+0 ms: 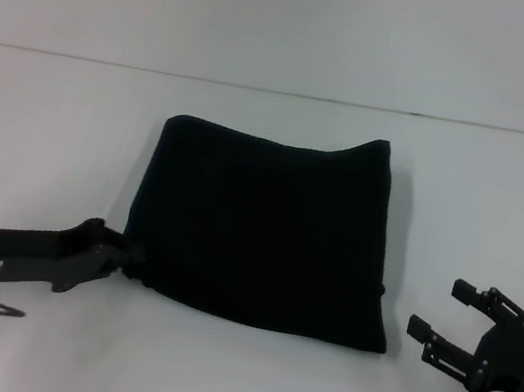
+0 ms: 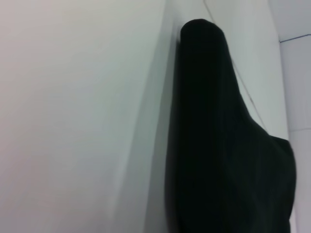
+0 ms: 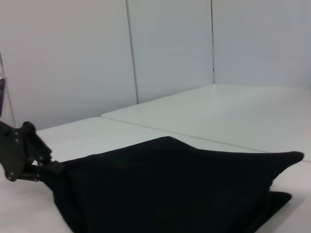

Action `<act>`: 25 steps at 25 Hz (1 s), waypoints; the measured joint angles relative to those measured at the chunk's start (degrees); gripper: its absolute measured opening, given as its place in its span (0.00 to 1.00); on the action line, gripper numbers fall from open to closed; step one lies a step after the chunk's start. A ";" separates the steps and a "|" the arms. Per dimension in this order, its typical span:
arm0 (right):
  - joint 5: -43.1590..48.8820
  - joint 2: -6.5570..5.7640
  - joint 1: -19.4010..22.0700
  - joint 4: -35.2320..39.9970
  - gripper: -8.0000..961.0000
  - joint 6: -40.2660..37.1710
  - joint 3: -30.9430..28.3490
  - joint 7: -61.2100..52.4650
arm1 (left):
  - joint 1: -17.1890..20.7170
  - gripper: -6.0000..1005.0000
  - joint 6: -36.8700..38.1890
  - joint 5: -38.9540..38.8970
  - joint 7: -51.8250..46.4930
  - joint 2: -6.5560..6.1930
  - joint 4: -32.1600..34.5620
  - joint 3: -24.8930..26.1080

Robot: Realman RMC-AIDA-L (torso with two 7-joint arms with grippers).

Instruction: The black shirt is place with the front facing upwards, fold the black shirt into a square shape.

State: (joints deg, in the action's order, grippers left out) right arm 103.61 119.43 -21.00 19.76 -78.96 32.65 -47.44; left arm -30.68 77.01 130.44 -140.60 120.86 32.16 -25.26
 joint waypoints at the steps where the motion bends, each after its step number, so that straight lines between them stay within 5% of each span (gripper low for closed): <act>1: 0.00 0.04 -0.13 0.00 0.89 0.09 -0.04 0.00 | 0.27 0.07 0.63 0.03 0.83 -0.01 0.07 0.65; 12: 0.02 0.10 -0.65 0.01 0.89 0.31 -0.47 -0.03 | 1.62 0.08 6.39 1.37 9.50 0.15 -0.05 1.89; 16: 0.01 0.17 -0.43 0.01 0.89 0.03 -0.92 -0.03 | 2.98 0.20 8.05 1.10 14.73 0.07 1.25 5.15; 22: 0.01 0.28 -0.29 0.06 0.89 -1.36 -2.05 0.75 | 4.77 0.34 14.78 0.64 35.61 -0.53 5.49 12.54; 25: 0.01 0.23 -0.58 0.16 0.89 -3.02 -2.11 1.42 | 6.14 0.41 18.19 -0.31 53.42 0.55 7.13 13.22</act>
State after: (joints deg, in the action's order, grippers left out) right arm 103.62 119.66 -21.58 19.93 -81.98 30.55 -46.02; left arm -24.54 95.19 130.13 -87.19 121.41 39.29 -12.05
